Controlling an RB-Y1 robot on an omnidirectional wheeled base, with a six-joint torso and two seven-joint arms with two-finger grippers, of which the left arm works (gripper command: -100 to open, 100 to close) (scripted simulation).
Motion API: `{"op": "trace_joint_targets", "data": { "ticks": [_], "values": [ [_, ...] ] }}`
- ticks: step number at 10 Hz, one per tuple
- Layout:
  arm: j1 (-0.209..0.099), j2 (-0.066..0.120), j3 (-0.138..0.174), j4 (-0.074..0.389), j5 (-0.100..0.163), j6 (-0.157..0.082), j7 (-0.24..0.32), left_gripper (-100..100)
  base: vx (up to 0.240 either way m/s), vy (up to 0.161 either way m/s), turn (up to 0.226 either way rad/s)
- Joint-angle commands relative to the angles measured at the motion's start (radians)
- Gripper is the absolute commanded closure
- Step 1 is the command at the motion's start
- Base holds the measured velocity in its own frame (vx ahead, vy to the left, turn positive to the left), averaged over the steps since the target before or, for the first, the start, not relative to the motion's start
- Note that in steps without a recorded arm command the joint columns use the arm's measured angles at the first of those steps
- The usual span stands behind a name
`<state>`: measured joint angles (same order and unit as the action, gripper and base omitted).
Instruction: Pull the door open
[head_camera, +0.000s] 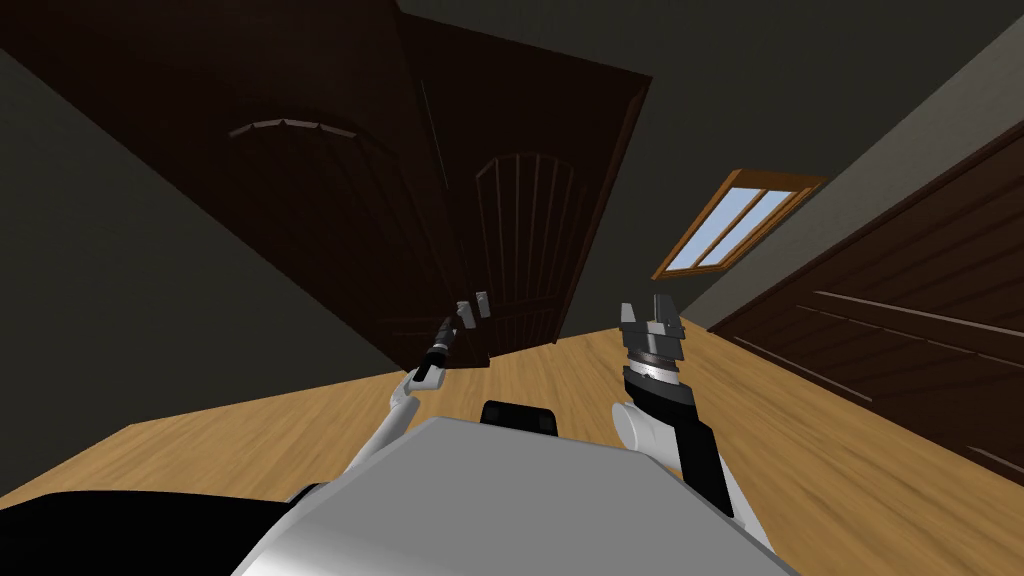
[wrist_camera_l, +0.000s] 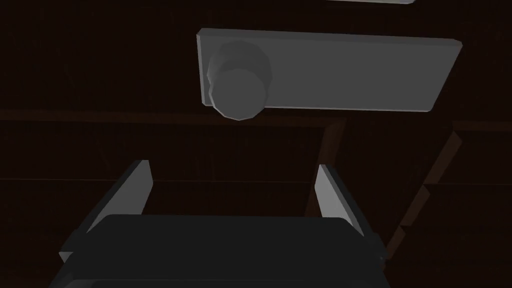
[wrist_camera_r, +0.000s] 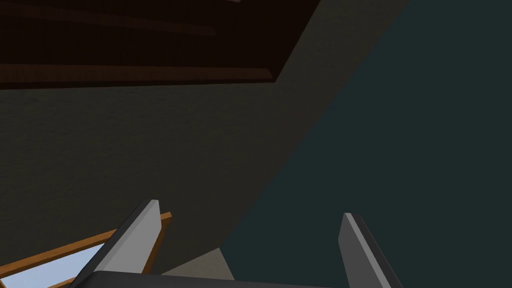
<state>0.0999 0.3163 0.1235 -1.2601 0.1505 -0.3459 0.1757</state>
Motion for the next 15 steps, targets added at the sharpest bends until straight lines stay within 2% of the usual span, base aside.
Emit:
{"op": "trace_joint_targets", "data": {
  "ticks": [1, 2, 3, 6, 9, 10, 11, 15],
  "values": [
    [0.006, -0.001, -0.016, -0.016, -0.001, -0.001, 0.006, -100, -0.169, -0.062, -0.042],
    [0.008, -0.001, -0.01, -0.017, 0.0, 0.002, 0.004, -100, -0.074, -0.025, -0.007],
    [0.012, 0.001, 0.008, 0.002, 0.0, 0.0, -0.001, -100, 0.036, 0.108, 0.127],
    [0.005, 0.0, 0.021, 0.021, -0.001, -0.003, -0.007, -100, 0.142, 0.126, 0.017],
    [-0.02, -0.009, 0.014, 0.024, -0.004, -0.007, -0.012, -100, 0.21, -0.023, -0.076],
    [-0.013, -0.005, 0.017, 0.025, -0.003, -0.007, -0.01, -100, 0.117, -0.048, -0.013],
    [-0.013, -0.005, 0.017, 0.025, -0.003, -0.007, -0.01, 100, -0.017, 0.007, 0.016],
    [-0.013, -0.005, 0.017, 0.025, -0.003, -0.007, -0.01, 100, -0.028, 0.014, 0.001]
  ]
}}
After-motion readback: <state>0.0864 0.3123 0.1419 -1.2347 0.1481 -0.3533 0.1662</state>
